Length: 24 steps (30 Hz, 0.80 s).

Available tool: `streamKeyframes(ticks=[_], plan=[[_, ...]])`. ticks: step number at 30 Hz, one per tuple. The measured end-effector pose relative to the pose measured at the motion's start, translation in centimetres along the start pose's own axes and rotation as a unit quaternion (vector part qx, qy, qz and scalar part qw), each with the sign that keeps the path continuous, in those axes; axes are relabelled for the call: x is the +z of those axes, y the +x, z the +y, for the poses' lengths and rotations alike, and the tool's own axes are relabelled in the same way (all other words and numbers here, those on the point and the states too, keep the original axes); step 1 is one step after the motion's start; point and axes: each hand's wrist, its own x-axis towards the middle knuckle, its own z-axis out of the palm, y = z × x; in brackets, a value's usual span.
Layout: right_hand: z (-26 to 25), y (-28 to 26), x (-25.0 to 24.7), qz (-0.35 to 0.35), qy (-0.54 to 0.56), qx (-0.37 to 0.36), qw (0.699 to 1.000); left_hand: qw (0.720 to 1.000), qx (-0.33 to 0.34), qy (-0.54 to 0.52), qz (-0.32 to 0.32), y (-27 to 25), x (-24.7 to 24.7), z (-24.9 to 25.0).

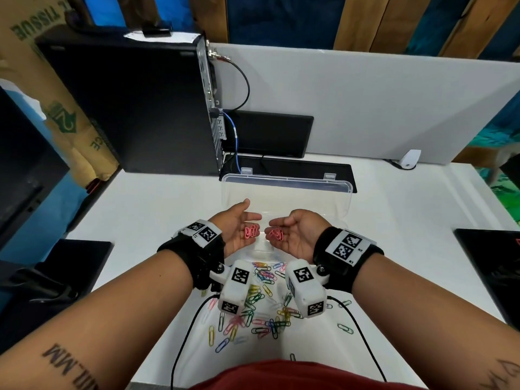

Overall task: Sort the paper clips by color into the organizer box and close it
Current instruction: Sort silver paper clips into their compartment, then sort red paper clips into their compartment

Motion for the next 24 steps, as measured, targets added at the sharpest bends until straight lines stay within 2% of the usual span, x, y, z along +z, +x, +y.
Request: streamKeyframes(ticks=[10, 13, 16, 19, 21, 24], plan=[[-0.1, 0.4, 0.4, -0.008, -0.014, 0.003, 1.0, 0.999, -0.001, 0.03, -0.019, 0.8, 0.6, 0.3], [0.4, -0.1, -0.3, -0.012, -0.036, -0.021, 0.999, 0.999, 0.017, 0.042, -0.014, 0.7, 0.6, 0.2], [0.8, -0.9, -1.3, 0.007, -0.094, -0.066, 0.993, 0.992, 0.068, 0.107, -0.007, -0.2, 1.2, 0.3], [1.2, -2.0, -2.8, 0.034, -0.139, -0.087, 0.986, 0.962, 0.142, 0.235, 0.008, -0.9, 1.6, 0.1], [1.6, -2.9, -4.0, 0.049, -0.173, -0.094, 0.979, 0.928, 0.185, 0.324, 0.005, -1.2, 2.0, -0.5], [2.6, -4.1, -6.0, 0.082, -0.255, -0.109, 0.957, 0.874, 0.206, 0.438, -0.031, -1.7, 2.9, -1.9]])
